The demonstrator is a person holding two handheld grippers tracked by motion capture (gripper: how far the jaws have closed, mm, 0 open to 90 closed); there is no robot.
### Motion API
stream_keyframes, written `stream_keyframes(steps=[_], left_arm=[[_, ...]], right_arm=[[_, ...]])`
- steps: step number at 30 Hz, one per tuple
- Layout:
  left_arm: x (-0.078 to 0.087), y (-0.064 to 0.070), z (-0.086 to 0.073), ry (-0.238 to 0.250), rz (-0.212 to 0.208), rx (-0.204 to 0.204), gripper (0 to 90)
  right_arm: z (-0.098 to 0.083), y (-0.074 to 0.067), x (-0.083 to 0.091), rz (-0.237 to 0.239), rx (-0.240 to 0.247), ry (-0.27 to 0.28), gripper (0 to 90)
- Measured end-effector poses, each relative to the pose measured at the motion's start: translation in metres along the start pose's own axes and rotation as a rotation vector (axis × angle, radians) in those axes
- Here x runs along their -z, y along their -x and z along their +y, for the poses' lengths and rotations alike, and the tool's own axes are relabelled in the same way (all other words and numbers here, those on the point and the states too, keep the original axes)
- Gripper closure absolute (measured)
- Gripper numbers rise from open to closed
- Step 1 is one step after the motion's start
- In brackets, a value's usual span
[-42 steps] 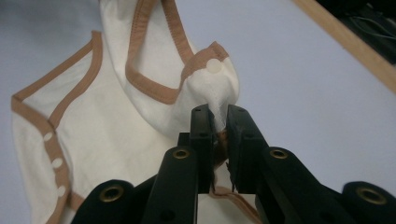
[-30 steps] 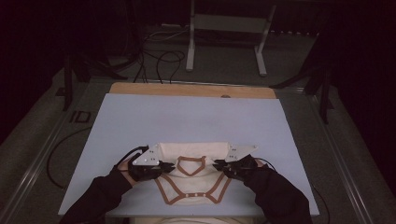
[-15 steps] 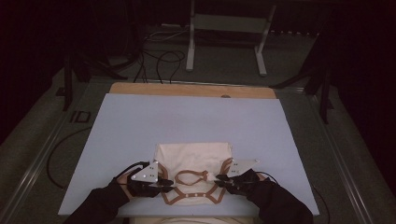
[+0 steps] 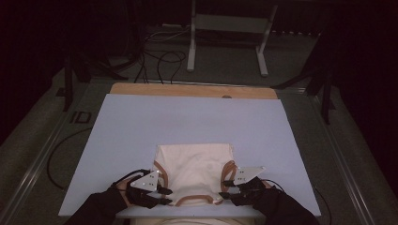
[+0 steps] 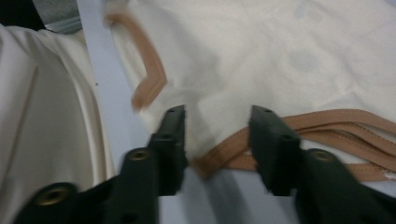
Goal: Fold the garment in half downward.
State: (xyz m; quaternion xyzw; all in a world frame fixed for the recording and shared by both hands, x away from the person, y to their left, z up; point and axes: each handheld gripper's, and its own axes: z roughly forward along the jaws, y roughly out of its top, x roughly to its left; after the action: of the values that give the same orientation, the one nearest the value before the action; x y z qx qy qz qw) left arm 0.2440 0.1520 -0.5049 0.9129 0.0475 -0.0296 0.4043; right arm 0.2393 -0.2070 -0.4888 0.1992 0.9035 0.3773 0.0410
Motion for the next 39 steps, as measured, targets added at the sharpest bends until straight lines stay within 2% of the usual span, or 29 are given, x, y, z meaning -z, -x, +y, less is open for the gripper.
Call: stream_keyframes(steps=[3,4,5,7,9,11,12,13,14,15,16,18,19,20,22,23,25,28,31,33,34,38,39], left_arm=[[0.001,0.002,0.0,-0.002,-0.004,0.001,51.2],[0.001,0.002,0.0,-0.002,-0.004,0.001,51.2],[0.003,0.004,0.0,0.011,0.012,0.019,46.5],[0.005,0.006,0.001,0.03,0.03,0.027,41.5],[0.006,0.009,0.004,0.051,0.037,0.027,40.8],[0.006,0.011,0.006,0.051,0.035,0.021,42.7],[0.003,0.015,0.008,0.04,0.037,-0.002,43.9],[0.0,0.016,0.009,0.036,0.031,-0.002,44.4],[-0.002,0.016,0.009,0.029,0.025,-0.007,45.8],[-0.005,0.017,0.008,0.016,0.019,-0.011,50.1],[-0.008,0.016,0.006,0.0,0.017,-0.016,51.6],[-0.011,0.015,0.004,-0.019,0.015,-0.023,58.9],[-0.012,0.014,0.003,-0.022,0.01,-0.019,58.9],[-0.012,0.014,0.003,-0.022,0.006,-0.017,59.5],[-0.012,0.013,0.002,-0.022,0.007,-0.012,60.6],[-0.013,0.012,0.002,-0.023,0.01,-0.01,60.6],[-0.013,0.011,0.001,-0.026,0.002,-0.003,60.6],[-0.014,0.011,0.001,-0.034,-0.007,-0.006,61.4],[-0.017,0.012,0.0,-0.05,-0.013,-0.01,61.3],[-0.017,0.011,0.0,-0.06,-0.02,-0.008,60.7],[-0.017,0.011,0.0,-0.059,-0.023,-0.005,60.1],[-0.016,0.011,0.001,-0.052,-0.039,0.001,57.5],[-0.016,0.011,0.001,-0.048,-0.037,0.004,55.4]], right_arm=[[0.001,-0.001,0.001,-0.004,-0.002,0.011,50.9],[0.002,-0.001,0.002,0.005,0.003,0.012,50.9],[0.004,-0.002,0.003,0.005,0.004,0.014,50.1],[0.005,-0.005,0.003,0.028,0.021,0.017,47.6],[0.008,-0.009,0.001,0.038,0.016,0.013,46.9],[0.009,-0.011,-0.003,0.053,0.067,0.008,46.6],[0.01,-0.013,-0.004,0.072,0.067,-0.009,46.0],[0.01,-0.014,-0.007,0.078,0.082,-0.011,45.8],[0.01,-0.016,-0.009,0.099,0.076,-0.028,45.8],[0.009,-0.017,-0.012,0.104,0.097,-0.048,45.8],[0.008,-0.02,-0.013,0.114,0.088,-0.062,46.4],[0.004,-0.019,-0.016,0.123,0.109,-0.087,51.2],[0.003,-0.021,-0.016,0.117,0.095,-0.104,54.1],[0.002,-0.02,-0.017,0.118,0.113,-0.114,61.7],[0.0,-0.02,-0.017,0.091,0.159,-0.124,69.9],[0.0,-0.02,-0.016,0.093,0.143,-0.131,75.5],[0.0,-0.017,-0.016,0.069,0.141,-0.127,85.1],[0.002,-0.018,-0.011,0.075,0.15,-0.125,86.7],[0.001,-0.019,-0.011,0.1,0.158,-0.131,84.1],[-0.003,-0.019,-0.015,0.113,0.165,-0.147,75.1],[-0.003,-0.019,-0.016,0.127,0.137,-0.141,71.5],[0.0,-0.019,-0.013,0.136,0.131,-0.134,55.8],[0.0,-0.018,-0.012,0.137,0.135,-0.118,51.0]])
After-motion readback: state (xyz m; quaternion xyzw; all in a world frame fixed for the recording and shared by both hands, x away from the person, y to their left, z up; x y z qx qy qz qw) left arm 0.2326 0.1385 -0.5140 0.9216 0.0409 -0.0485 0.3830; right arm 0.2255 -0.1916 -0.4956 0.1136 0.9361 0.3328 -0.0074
